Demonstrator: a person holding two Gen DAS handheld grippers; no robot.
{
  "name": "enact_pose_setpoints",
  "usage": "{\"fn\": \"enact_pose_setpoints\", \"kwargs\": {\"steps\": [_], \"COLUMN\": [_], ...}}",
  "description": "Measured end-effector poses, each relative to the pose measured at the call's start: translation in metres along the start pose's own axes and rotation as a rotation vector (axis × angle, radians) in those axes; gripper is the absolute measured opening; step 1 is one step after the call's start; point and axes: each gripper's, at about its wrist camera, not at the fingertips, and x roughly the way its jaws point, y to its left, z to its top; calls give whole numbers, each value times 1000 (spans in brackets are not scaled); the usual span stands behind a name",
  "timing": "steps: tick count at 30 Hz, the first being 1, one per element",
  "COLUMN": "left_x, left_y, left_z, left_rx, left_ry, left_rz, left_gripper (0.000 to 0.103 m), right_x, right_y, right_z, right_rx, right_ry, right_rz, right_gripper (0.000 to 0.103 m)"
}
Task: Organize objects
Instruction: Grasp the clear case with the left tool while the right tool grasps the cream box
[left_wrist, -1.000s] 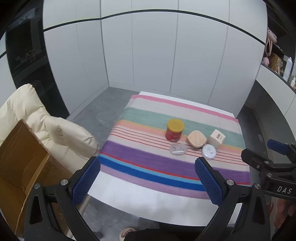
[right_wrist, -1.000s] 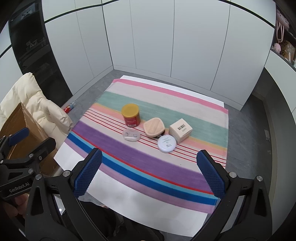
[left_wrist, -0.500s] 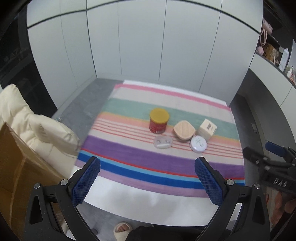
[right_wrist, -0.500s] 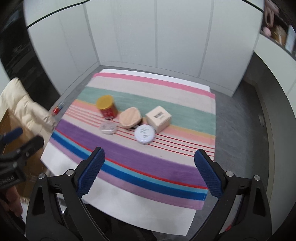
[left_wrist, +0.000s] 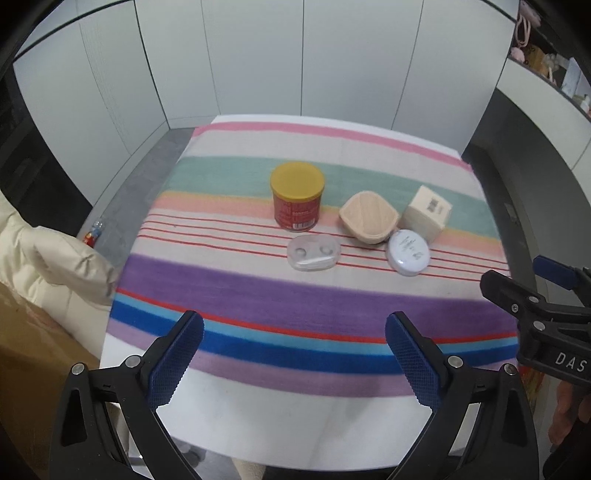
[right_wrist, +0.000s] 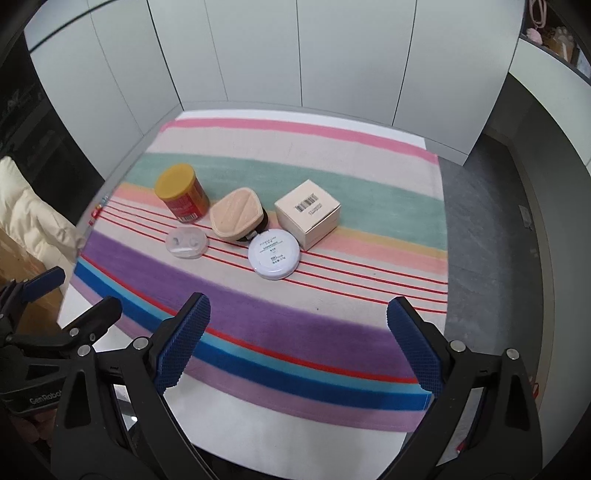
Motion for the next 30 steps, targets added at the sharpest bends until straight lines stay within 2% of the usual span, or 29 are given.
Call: {"fn": "enact_pose_setpoints", "kwargs": {"steps": [15,20,24,27,28,29,30], "left_x": [107,129,134,133,132,131,131], "left_y": [-3,-10,-18,-19,-20,-20,-20], "left_z": [27,32,41,46,47,48,47], "left_rx": [6,-29,-21,-23,-22,-21,-28], "left_ry": [94,91,62,41,34,33,34], "left_rz": [-44,-37,-11,9,12,11,11], "left_gripper": [92,92,86,69,58,59,59], "right_x": [97,122,130,137,138,140,142], "right_y": [-23,-25,-22,-17,-16,-15,-14], "right_z": [20,31,44,54,57,60,62], "right_rx": [10,21,27,16,16,17,17], "right_ry": [94,103,81,66,62,63,68], "right_rz": [-31,-25,-3,6,11,18,18], "right_gripper": [99,99,99,98,93,85,82]}}
